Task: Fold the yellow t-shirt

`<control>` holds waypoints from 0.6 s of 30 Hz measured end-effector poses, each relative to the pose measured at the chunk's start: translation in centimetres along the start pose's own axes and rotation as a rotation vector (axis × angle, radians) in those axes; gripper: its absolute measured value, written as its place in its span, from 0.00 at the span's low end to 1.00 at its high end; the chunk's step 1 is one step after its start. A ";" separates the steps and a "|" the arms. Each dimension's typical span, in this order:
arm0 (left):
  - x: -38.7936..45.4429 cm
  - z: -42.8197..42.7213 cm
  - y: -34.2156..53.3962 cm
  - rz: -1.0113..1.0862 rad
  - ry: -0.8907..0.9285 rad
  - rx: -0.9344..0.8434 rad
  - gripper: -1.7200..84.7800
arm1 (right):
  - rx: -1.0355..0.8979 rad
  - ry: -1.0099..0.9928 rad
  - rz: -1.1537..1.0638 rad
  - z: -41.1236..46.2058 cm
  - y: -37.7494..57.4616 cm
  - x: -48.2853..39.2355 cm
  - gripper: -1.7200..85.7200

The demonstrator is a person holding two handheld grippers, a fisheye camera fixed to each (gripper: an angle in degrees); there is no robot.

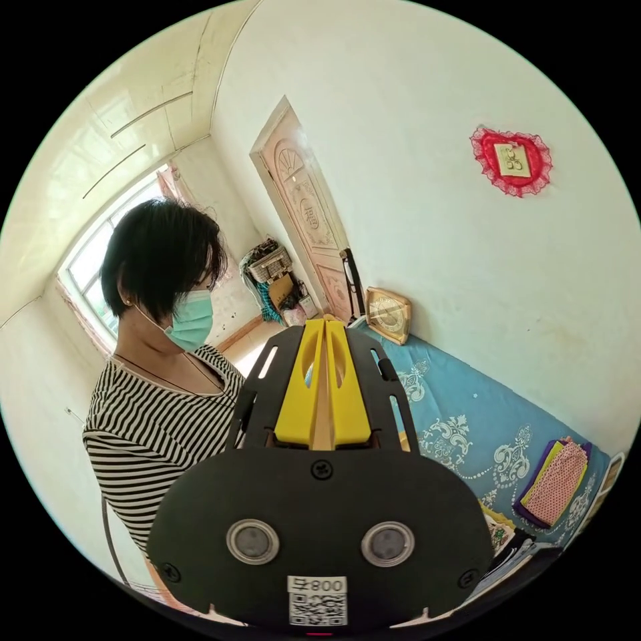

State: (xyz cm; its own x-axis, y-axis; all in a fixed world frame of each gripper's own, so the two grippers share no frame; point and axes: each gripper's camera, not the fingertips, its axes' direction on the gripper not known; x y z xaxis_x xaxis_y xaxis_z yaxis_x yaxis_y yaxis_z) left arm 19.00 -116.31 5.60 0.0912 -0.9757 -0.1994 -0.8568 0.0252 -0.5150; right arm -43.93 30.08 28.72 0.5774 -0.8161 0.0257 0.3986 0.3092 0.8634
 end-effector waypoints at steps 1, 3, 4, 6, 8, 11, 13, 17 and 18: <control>0.7 1.0 0.5 0.004 -0.024 -0.034 0.13 | -0.007 0.000 -0.007 0.3 -0.1 -0.5 0.02; 1.7 2.1 1.3 0.014 -0.058 -0.057 0.13 | -0.027 0.001 -0.030 1.2 -0.2 -2.3 0.02; 2.5 2.7 1.8 0.027 -0.073 -0.072 0.14 | -0.030 0.002 -0.034 1.4 -0.2 -2.7 0.02; 3.7 3.8 2.5 0.051 -0.084 -0.106 0.14 | -0.033 0.009 -0.044 1.8 -0.2 -4.1 0.02; 5.4 5.2 3.7 0.072 -0.127 -0.154 0.14 | -0.027 0.011 -0.039 2.0 0.0 -4.7 0.02; 7.6 5.9 4.9 0.067 -0.186 -0.124 0.12 | -0.013 0.005 -0.036 2.2 0.5 -5.8 0.02; 8.8 6.1 5.3 0.060 -0.199 -0.112 0.08 | -0.004 0.017 -0.038 2.0 0.9 -6.4 0.02; 11.5 5.2 6.8 0.058 -0.279 -0.051 0.04 | 0.023 0.045 -0.032 1.3 1.9 -7.5 0.02; 11.8 4.9 7.2 0.063 -0.271 -0.039 0.03 | 0.031 0.057 -0.026 0.9 2.3 -7.6 0.02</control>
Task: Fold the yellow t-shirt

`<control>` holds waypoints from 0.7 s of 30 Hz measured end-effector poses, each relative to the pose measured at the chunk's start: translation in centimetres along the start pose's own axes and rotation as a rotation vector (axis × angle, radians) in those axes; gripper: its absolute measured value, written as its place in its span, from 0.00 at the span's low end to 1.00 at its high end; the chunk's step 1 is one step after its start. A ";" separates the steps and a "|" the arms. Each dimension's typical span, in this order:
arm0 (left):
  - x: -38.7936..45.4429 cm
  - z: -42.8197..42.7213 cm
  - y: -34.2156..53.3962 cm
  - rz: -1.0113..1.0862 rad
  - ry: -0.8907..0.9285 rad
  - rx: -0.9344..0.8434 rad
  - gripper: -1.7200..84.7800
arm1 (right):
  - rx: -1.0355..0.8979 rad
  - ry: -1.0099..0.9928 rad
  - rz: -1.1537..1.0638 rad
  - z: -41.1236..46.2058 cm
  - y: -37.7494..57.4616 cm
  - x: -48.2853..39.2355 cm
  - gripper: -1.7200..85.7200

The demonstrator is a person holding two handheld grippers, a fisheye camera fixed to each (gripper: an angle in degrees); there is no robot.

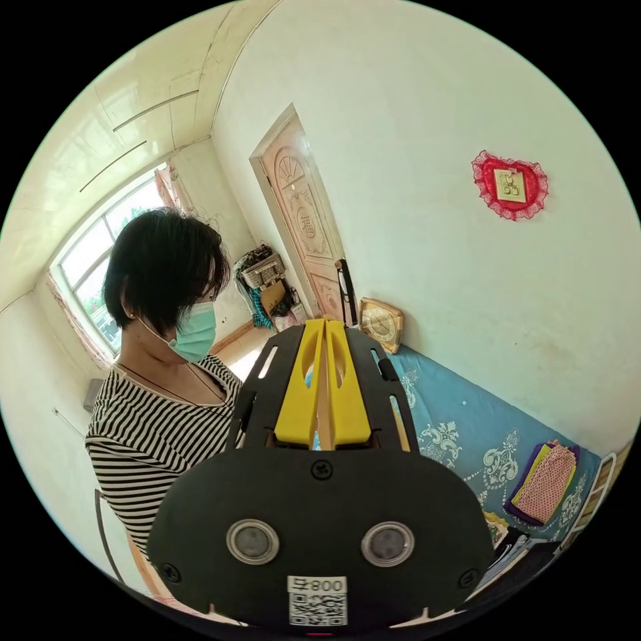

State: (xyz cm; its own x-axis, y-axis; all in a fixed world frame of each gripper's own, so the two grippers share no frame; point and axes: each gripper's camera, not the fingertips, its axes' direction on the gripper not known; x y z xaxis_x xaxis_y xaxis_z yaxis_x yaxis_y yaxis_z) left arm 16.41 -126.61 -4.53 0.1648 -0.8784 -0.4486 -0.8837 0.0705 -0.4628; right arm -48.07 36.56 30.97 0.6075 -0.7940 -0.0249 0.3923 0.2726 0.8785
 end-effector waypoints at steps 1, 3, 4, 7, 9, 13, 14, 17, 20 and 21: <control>0.3 -1.0 0.9 -0.004 0.009 0.028 0.03 | 0.005 0.006 0.004 -0.2 0.2 0.0 0.02; 0.6 -2.9 2.6 -0.033 0.022 0.084 0.03 | 0.024 0.041 0.017 -1.3 1.1 -0.1 0.02; 0.6 -4.4 3.9 -0.046 0.044 0.127 0.03 | 0.031 0.053 0.021 -1.6 1.4 0.0 0.02; 0.9 -8.8 7.7 -0.080 0.046 0.236 0.03 | 0.069 0.092 0.055 -3.4 3.1 0.7 0.02; 1.2 -11.6 10.1 -0.101 0.039 0.300 0.03 | 0.113 0.089 0.091 -4.8 5.0 1.8 0.02; 3.3 -17.6 15.6 -0.120 -0.027 0.428 0.02 | 0.177 0.060 0.117 -6.8 8.0 3.5 0.02; 4.3 -19.2 17.1 -0.127 -0.054 0.463 0.02 | 0.186 0.054 0.118 -7.3 8.9 3.9 0.02; 7.6 -23.1 21.0 -0.141 -0.131 0.557 0.02 | 0.202 0.033 0.108 -8.7 11.0 5.3 0.02; 11.7 -26.6 25.0 -0.155 -0.228 0.653 0.02 | 0.244 -0.027 0.085 -10.7 13.2 6.8 0.02; 12.5 -27.3 25.8 -0.159 -0.243 0.673 0.02 | 0.259 -0.052 0.076 -11.6 14.1 7.5 0.02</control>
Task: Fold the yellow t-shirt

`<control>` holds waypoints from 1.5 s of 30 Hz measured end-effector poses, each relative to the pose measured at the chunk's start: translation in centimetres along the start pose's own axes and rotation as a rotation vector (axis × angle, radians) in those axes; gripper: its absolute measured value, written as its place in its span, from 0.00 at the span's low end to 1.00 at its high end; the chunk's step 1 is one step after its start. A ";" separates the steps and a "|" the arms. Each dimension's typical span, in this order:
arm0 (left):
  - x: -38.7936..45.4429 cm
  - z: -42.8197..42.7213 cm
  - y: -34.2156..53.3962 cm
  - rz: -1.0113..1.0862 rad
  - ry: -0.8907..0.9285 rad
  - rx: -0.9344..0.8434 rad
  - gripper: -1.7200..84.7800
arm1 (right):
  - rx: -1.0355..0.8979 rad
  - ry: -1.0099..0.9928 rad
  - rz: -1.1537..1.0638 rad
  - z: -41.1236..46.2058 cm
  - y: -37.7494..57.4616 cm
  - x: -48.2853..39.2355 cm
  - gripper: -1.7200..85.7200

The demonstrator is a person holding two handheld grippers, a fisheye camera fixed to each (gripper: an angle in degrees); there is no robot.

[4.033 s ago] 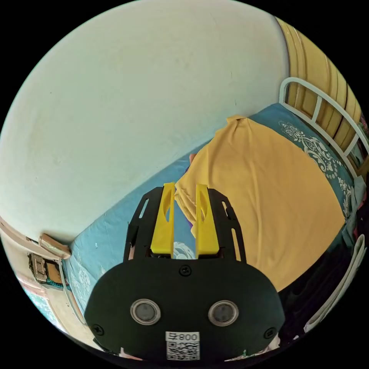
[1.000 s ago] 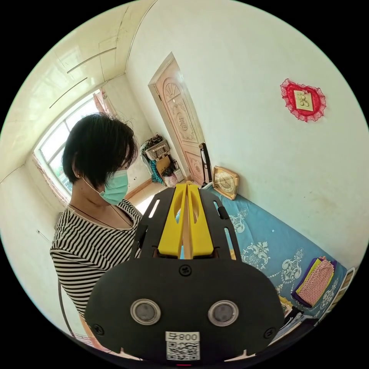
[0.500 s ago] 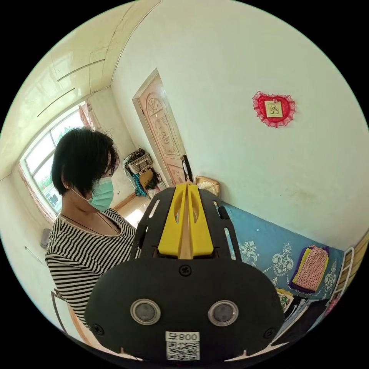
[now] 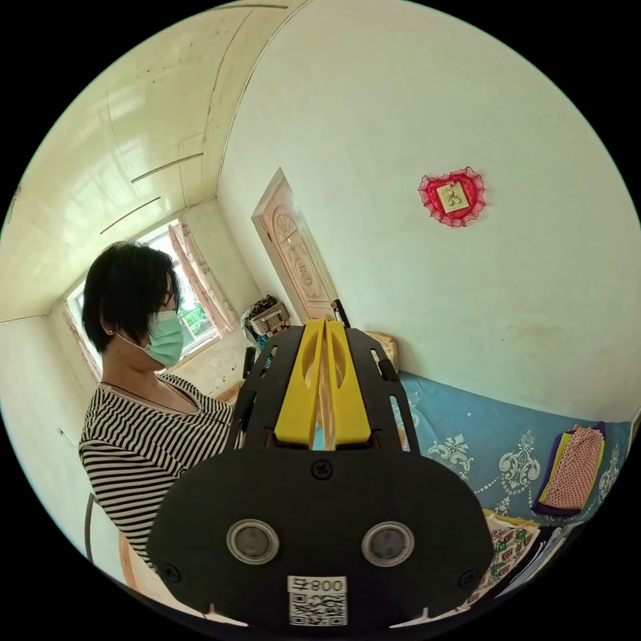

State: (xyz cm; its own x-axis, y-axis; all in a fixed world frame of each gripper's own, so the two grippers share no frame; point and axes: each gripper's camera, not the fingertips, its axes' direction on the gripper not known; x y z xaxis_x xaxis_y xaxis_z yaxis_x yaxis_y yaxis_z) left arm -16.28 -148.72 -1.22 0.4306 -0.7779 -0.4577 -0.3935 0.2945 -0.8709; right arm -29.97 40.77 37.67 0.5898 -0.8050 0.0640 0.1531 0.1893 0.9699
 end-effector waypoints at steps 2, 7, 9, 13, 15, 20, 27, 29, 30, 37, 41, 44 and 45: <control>2.1 -4.8 1.2 -0.008 -0.061 0.086 0.02 | 0.018 -0.034 -0.011 -1.7 1.0 0.8 0.02; 6.7 -12.5 3.5 0.023 -0.184 0.187 0.02 | 0.055 -0.086 -0.050 -6.3 3.9 2.2 0.02; 8.2 -14.6 4.3 0.032 -0.215 0.211 0.02 | 0.071 -0.107 -0.063 -8.3 5.5 2.9 0.02; 10.6 -18.8 6.3 0.021 -0.241 0.257 0.02 | 0.063 -0.141 -0.091 -10.6 7.3 3.5 0.02; 11.3 -20.4 7.2 0.013 -0.277 0.269 0.02 | 0.043 -0.149 -0.109 -11.7 8.3 3.8 0.02; 12.3 -24.9 8.8 -0.006 -0.332 0.318 0.02 | 0.016 -0.176 -0.145 -13.2 9.9 4.7 0.02; 11.4 -27.3 8.1 -0.005 -0.405 0.342 0.02 | -0.001 -0.238 -0.166 -13.6 10.6 8.3 0.02; 10.0 -26.9 7.1 -0.009 -0.419 0.319 0.02 | -0.015 -0.240 -0.155 -13.3 10.5 9.7 0.02; 9.6 -26.7 6.9 -0.012 -0.419 0.312 0.02 | -0.020 -0.235 -0.139 -13.0 10.6 10.9 0.02; 0.4 -20.3 1.7 -0.058 -0.412 0.151 0.02 | -0.118 -0.170 0.013 -8.2 10.2 20.4 0.02; -7.8 -13.2 -2.3 -0.086 -0.380 0.016 0.02 | -0.242 -0.101 0.170 -2.3 10.2 29.9 0.02; -14.5 -7.0 -5.4 -0.114 -0.357 -0.083 0.02 | -0.326 -0.036 0.272 2.7 10.4 37.5 0.02; -16.0 -5.7 -6.1 -0.121 -0.351 -0.103 0.02 | -0.354 -0.002 0.310 4.9 10.5 40.8 0.02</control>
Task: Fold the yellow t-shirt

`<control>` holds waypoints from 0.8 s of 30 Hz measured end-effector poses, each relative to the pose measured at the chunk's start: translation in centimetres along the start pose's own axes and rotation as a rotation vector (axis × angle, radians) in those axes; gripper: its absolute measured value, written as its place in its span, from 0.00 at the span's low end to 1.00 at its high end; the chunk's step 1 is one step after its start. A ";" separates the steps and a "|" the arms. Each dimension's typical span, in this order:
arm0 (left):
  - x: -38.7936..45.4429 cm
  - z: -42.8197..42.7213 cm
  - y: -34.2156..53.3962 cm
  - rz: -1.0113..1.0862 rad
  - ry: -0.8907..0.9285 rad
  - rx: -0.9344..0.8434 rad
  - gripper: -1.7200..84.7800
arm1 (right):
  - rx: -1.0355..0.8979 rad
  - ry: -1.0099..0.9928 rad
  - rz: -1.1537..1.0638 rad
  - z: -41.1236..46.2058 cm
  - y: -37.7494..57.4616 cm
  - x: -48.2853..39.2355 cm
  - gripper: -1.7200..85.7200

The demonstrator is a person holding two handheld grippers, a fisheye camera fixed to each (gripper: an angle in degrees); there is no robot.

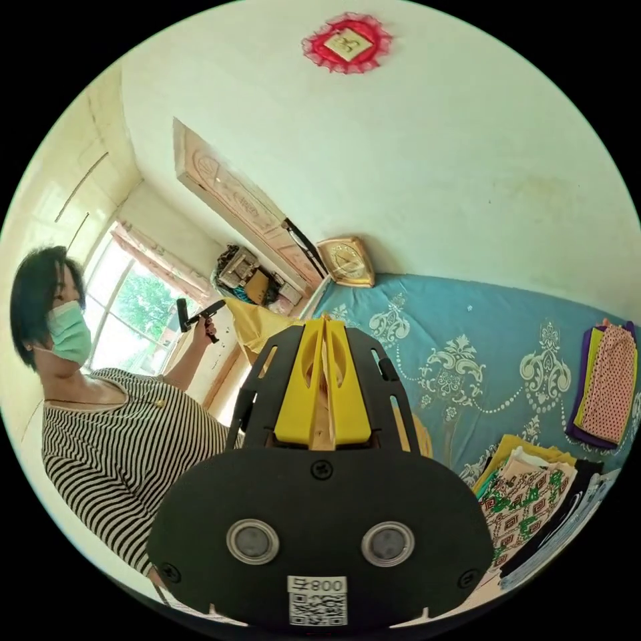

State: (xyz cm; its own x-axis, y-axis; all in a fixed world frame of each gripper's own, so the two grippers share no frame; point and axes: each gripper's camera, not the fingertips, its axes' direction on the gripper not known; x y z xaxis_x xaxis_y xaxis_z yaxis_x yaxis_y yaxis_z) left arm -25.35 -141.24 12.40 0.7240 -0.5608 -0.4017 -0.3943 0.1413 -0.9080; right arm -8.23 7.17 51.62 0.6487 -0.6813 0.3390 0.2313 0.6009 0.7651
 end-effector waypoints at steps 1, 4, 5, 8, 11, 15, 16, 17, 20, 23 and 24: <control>-1.6 3.5 -1.9 -0.008 0.008 -0.045 0.03 | -0.014 0.020 0.021 1.0 -0.9 1.6 0.02; -5.8 12.8 -6.5 -0.071 0.040 -0.132 0.03 | -0.059 0.104 0.155 6.2 -5.2 10.2 0.02; -7.6 16.9 -8.2 -0.112 0.052 -0.178 0.04 | -0.063 0.142 0.221 8.4 -6.9 13.9 0.02; -11.3 26.3 -11.7 -0.197 0.008 -0.314 0.05 | -0.116 0.259 0.397 13.6 -9.8 22.5 0.02; -13.9 32.6 -13.9 -0.267 0.018 -0.382 0.06 | -0.149 0.374 0.569 16.9 -10.2 29.1 0.02; -15.7 37.2 -14.2 -0.216 0.075 -0.436 0.07 | -0.154 0.400 0.604 18.3 -7.5 35.7 0.02; -16.0 38.8 -13.3 -0.195 0.081 -0.497 0.08 | -0.164 0.398 0.611 18.4 -6.8 36.6 0.02; -16.3 40.3 -12.0 -0.177 0.074 -0.570 0.08 | -0.176 0.379 0.624 18.6 -5.0 38.3 0.02; -16.6 43.7 -7.7 -0.191 0.088 -0.777 0.09 | -0.231 0.302 0.669 20.0 0.3 42.3 0.02; -16.4 46.2 -5.1 -0.205 0.076 -0.912 0.10 | -0.304 0.202 0.672 22.7 4.5 45.3 0.03; -16.3 46.7 -4.9 -0.207 0.070 -0.926 0.11 | -0.332 0.167 0.656 24.0 5.5 46.1 0.04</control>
State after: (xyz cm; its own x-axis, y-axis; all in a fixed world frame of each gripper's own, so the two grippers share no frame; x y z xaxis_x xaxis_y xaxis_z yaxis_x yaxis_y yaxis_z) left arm -8.82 -94.70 17.85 0.8060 -0.5540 -0.2082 -0.5756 -0.6519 -0.4936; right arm 5.55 -30.97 84.55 0.8240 -0.0832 0.5605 -0.0517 0.9740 0.2207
